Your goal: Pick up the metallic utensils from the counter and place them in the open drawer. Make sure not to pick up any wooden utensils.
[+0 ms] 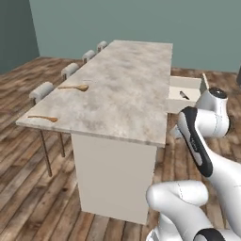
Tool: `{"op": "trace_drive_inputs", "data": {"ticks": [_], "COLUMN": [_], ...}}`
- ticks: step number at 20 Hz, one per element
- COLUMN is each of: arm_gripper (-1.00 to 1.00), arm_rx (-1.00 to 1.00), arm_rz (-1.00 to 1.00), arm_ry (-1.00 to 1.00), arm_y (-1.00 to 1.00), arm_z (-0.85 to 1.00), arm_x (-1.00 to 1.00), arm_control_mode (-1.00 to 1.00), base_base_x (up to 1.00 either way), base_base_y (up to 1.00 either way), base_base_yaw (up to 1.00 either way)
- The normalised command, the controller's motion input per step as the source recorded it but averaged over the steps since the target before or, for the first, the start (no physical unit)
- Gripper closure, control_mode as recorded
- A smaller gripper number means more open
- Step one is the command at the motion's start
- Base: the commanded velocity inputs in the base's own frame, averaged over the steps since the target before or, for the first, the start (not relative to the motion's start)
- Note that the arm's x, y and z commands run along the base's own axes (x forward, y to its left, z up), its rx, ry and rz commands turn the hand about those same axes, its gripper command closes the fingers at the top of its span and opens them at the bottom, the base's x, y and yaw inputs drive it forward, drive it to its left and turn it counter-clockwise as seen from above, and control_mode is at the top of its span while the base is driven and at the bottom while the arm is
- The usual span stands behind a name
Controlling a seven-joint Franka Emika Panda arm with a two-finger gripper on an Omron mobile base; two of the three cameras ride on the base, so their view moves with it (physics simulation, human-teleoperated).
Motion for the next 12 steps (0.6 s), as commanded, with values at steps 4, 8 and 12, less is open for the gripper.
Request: {"op": "trace_drive_inputs", "data": {"ticks": [4, 8, 12], "arm_gripper": [-1.00, -1.00, -1.00], "arm_rx": [0.00, 0.00, 0.00], "arm_rz": [0.00, 0.00, 0.00], "arm_ry": [0.00, 0.00, 0.00], "arm_y": [0.00, 0.00, 0.00], "arm_z": [0.00, 0.00, 0.00], "arm_x": [0.00, 0.00, 0.00], "arm_control_mode": [1.00, 1.00, 1.00], "base_base_x": [0.00, 0.06, 0.18], "base_base_y": [1.00, 1.00, 1.00], "base_base_yaw": [-0.02, -0.06, -0.17]}}
